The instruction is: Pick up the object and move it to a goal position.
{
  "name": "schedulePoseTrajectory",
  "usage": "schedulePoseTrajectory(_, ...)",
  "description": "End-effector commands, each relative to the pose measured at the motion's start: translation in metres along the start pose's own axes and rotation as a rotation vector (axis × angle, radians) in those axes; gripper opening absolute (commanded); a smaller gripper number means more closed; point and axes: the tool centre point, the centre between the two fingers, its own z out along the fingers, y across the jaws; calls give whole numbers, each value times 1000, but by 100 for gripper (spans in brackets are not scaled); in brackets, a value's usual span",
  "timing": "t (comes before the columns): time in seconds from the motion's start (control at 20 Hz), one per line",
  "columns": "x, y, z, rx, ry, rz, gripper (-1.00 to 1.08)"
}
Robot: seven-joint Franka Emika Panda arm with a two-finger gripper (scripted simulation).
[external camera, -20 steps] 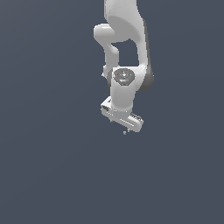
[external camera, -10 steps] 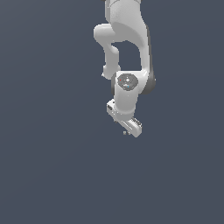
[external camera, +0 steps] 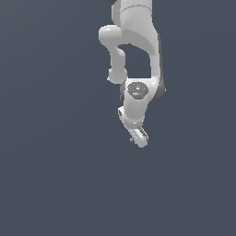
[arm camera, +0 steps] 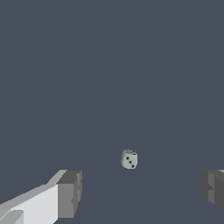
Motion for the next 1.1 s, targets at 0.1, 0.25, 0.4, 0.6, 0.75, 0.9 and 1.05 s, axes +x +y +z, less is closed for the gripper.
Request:
schedulePoseTrajectory(0.1, -4, 0, 7, -2, 2, 92, 100)
schedulePoseTrajectory(0.25, -6, 0, 10, -3, 4, 137, 100)
schedulePoseTrajectory(0.4, -8, 0, 13, -3, 5, 170, 100)
schedulePoseTrajectory(0.6, -9, 0, 15, -4, 6, 196, 100)
schedulePoseTrajectory(0.75, -9, 0, 15, -4, 6, 202, 100)
schedulePoseTrajectory(0.9, -9, 0, 16, -4, 6, 197, 100)
schedulePoseTrajectory(1.05, -9, 0, 23, -4, 6, 198, 100)
